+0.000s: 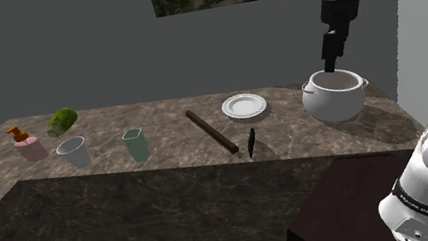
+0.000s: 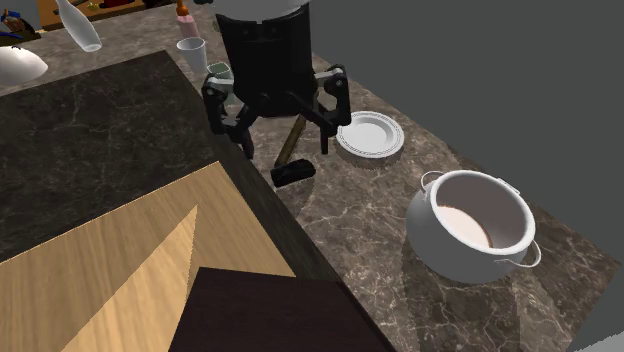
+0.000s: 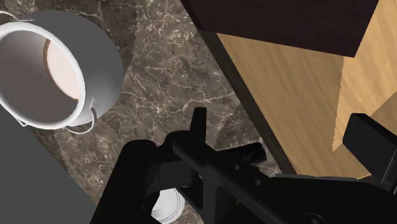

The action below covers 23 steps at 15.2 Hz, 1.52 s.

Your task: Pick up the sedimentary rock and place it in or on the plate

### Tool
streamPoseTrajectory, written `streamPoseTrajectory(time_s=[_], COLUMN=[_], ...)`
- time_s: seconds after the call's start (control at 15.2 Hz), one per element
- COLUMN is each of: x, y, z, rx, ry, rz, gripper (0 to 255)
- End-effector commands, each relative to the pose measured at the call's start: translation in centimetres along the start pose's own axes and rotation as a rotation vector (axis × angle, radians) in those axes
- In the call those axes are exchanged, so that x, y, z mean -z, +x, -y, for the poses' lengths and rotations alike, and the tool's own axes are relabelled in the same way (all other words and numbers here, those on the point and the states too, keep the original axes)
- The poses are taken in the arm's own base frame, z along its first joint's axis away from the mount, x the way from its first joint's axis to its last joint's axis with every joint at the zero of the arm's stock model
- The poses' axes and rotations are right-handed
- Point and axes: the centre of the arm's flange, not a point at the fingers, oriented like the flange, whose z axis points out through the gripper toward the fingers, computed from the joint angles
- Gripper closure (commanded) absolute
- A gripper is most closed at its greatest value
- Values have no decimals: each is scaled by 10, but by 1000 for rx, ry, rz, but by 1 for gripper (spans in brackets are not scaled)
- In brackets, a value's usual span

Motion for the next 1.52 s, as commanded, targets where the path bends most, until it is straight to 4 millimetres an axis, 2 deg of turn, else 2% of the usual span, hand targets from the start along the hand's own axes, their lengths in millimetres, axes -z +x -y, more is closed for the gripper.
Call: streamPoseTrajectory(time_s=[0.0,0.4,0.73,1.12,1.45], x=[0,-57,-104,-161,-208], y=[0,44,86,140,185], z=[0,32,51,63,64], rx=[0,-224,-410,-633,-820], ry=[0,2,5,7,9], rz=[0,-1,-1,-2,-3], gripper=[0,0,0,0,0])
